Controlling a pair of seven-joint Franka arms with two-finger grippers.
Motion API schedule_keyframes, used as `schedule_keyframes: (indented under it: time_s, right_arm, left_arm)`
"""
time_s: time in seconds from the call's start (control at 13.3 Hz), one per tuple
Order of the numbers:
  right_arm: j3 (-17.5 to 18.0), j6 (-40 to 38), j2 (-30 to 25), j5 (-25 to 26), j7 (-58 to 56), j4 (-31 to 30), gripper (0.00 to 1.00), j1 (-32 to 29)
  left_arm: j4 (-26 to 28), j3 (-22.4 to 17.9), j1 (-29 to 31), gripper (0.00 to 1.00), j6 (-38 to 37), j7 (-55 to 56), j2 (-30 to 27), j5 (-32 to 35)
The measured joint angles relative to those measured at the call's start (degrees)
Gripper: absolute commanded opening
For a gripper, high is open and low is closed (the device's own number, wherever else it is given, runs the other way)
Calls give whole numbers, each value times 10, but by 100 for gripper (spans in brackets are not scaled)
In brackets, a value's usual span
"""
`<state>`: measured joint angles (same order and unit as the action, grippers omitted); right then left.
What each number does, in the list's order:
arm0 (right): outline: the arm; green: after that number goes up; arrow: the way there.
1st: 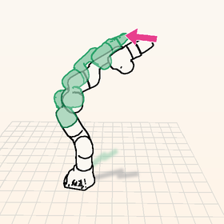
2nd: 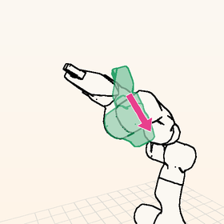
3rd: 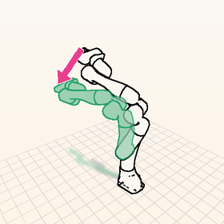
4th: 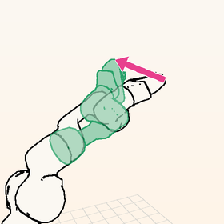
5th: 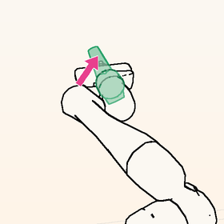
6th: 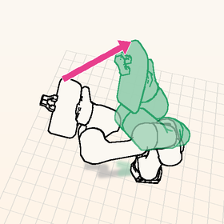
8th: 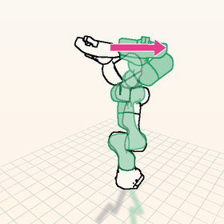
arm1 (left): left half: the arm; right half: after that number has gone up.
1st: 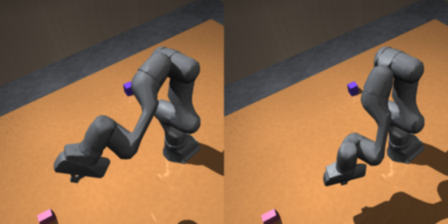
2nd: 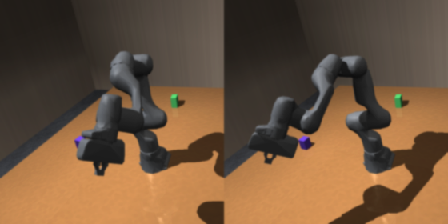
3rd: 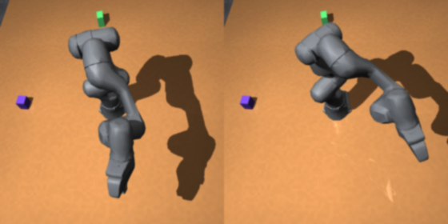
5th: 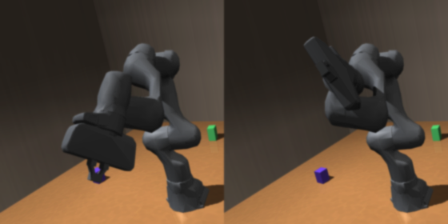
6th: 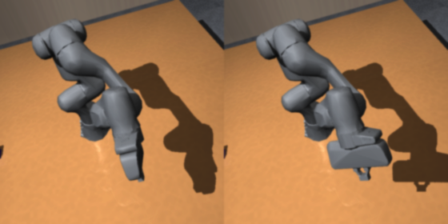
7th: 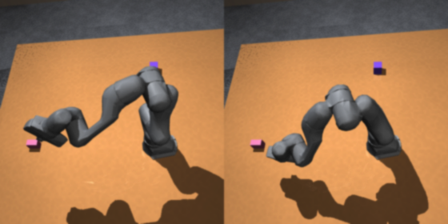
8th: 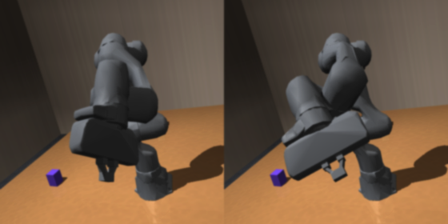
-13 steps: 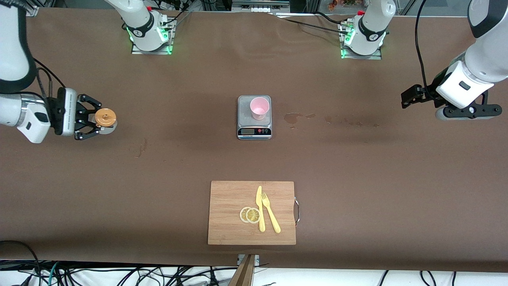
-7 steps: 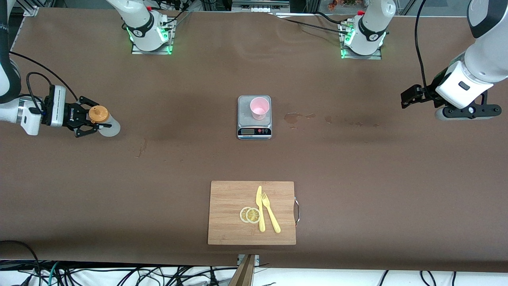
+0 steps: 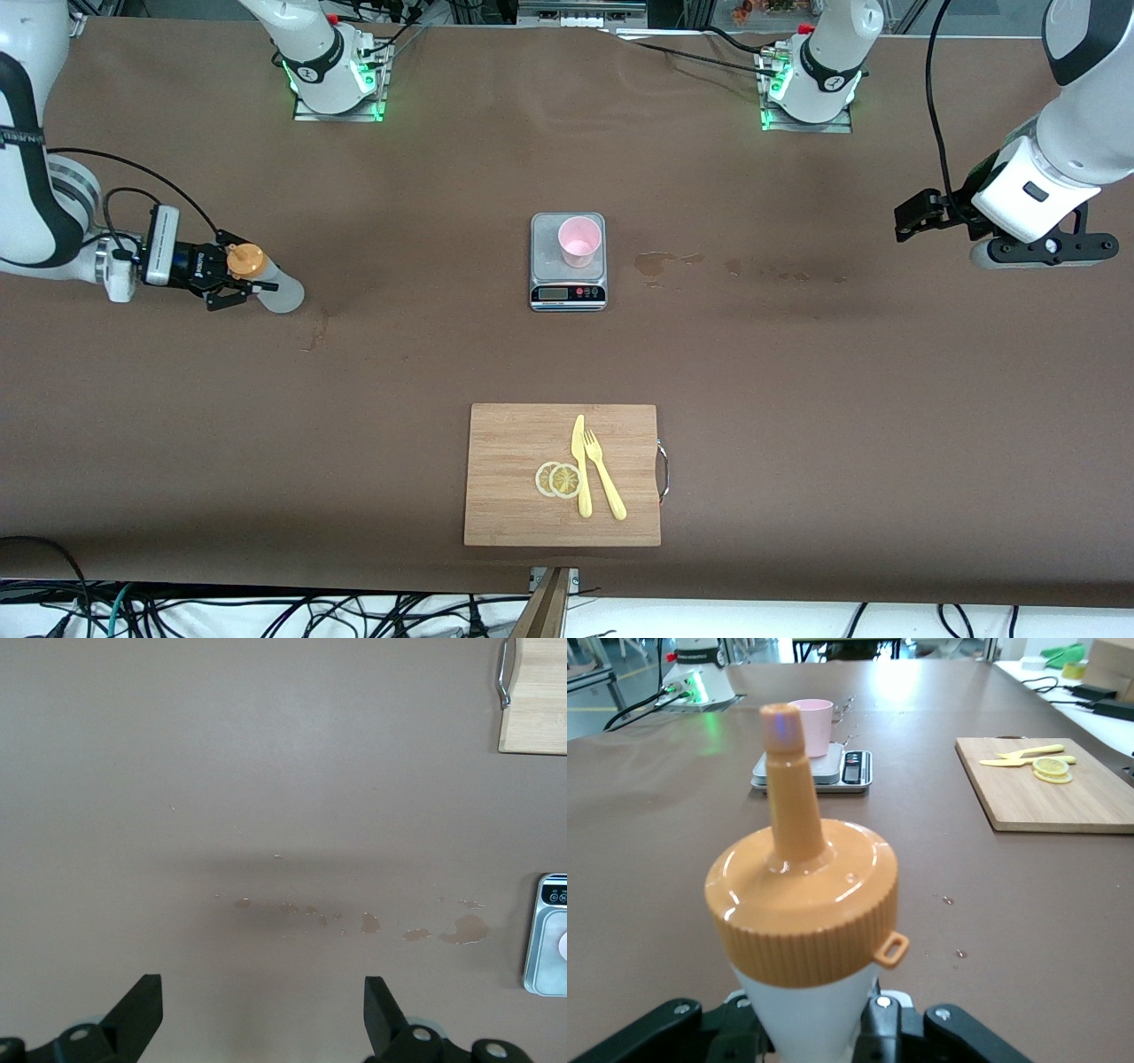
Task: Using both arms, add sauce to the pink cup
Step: 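Lower the sauce bottle upright onto the table with the right gripper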
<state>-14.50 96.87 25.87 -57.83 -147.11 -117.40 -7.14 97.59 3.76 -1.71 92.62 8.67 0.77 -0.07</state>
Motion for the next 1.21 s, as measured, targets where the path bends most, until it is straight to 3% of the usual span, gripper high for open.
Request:
schedule_keyframes:
  time_s: [0.23, 0.45, 0.6, 0.75, 1.21]
  right_arm:
    - [1, 0, 37, -30, -17, 0, 29, -4]
    - [1, 0, 55, -51, -18, 1, 46, -7]
    - [1, 0, 65, -60, -18, 1, 63, -7]
    - [2, 0, 74, -68, -18, 2, 100, -8]
    - [2, -7, 75, -66, -17, 34, 100, -21]
  left_arm:
    - [0, 0, 0, 100, 0, 0, 1, 0]
    - [0, 0, -1, 100, 0, 0, 4, 0]
    - [0, 0, -1, 100, 0, 0, 5, 0]
    - [0, 0, -1, 100, 0, 0, 5, 0]
    - [0, 2, -1, 100, -1, 0, 5, 0]
